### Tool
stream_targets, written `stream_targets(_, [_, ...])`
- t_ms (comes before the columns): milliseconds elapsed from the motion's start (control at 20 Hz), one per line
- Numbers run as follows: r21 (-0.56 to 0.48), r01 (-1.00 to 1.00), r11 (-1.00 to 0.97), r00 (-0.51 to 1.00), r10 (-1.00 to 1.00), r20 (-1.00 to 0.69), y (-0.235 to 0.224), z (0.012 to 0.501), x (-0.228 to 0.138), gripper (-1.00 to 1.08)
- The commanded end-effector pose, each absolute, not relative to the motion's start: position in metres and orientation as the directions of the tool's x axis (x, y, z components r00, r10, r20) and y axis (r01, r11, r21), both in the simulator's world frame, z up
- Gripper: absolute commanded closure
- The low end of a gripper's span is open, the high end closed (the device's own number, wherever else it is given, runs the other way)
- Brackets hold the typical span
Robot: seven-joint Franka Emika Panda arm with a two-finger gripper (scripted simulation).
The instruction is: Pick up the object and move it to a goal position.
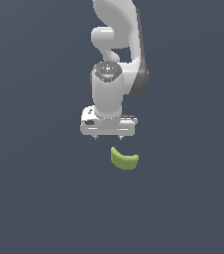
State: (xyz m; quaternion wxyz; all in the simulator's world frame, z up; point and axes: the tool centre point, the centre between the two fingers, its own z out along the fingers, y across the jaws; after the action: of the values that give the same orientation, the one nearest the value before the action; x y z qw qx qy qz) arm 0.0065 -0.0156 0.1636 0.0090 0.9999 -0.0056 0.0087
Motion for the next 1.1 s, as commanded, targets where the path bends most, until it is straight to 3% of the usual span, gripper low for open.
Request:
stream_targets(0, [0.018, -0.011, -1.000, 1.000, -0.011, 0.018, -0.016, 0.164, 0.007, -0.92])
stream_targets(500, [0.013, 0.068, -0.998, 0.998, 0.068, 0.014, 0.013, 0.155, 0.005, -0.92])
stream_targets(1050, [0.014, 0.113, -0.993, 0.993, 0.113, 0.012, 0.015, 0.154, 0.007, -0.92])
